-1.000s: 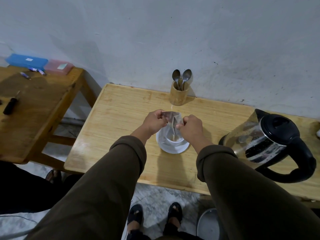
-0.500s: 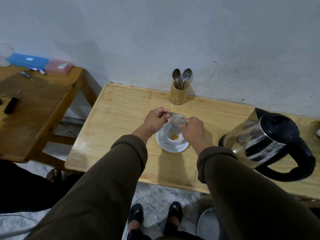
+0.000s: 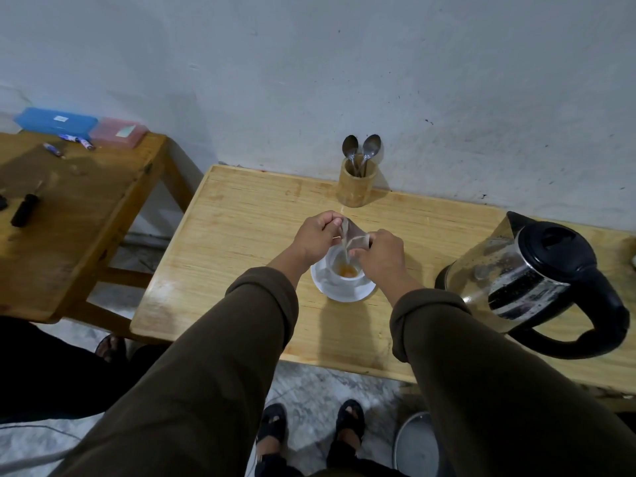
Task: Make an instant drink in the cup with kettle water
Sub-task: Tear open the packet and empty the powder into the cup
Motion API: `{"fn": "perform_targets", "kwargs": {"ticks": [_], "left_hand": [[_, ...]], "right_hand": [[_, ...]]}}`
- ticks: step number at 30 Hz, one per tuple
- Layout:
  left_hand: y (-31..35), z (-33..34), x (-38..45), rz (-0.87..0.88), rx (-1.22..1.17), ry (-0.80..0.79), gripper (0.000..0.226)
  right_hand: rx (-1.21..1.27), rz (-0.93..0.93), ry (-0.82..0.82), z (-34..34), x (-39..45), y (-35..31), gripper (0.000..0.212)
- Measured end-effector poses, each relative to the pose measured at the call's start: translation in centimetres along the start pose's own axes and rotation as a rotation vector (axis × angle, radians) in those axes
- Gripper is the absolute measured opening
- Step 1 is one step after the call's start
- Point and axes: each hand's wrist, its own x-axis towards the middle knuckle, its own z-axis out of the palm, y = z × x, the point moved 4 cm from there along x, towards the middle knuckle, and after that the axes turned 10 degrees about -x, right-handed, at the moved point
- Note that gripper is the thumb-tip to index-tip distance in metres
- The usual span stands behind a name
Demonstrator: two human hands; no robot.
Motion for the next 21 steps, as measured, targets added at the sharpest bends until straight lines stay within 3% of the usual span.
{"fn": "perform_targets", "kwargs": {"ticks": [2,5,10,14,18,21], "left_hand": [[0.1,0.0,-0.1,0.022,0.002,0.003,0.022],[0.3,0.0,-0.2,0.053,-0.012,0.003,0.023],[0.4,0.3,-0.2,0.069,-0.011,-0.040,0.029],[0.8,0.8,-0.2,0.071,0.019,-0.077,0.020],[1.1,1.2,-0.2,0.096,0.100,-0.095,0.016],[0.8,0.8,0.0,0.087,0.207,-0.091,0.018]], "right_hand": [[0.010,0.014,-0.002,-0.1,-0.1,-0.1,0.037],[0.063,0.030,0.017,-0.6,-0.3,-0.3,0.009],[-0.049,-0.034,0.004,-0.4,0.0,-0.4,0.016],[-0.053,-0.008,-0.026,-0.1,0.1,-0.1,0.011],[-0.039,0.012,-0.043,-0.1,0.3,0.2,0.035],[0.054,0.044,-0.036,-0.2,0.4,0.4,0.012]]}}
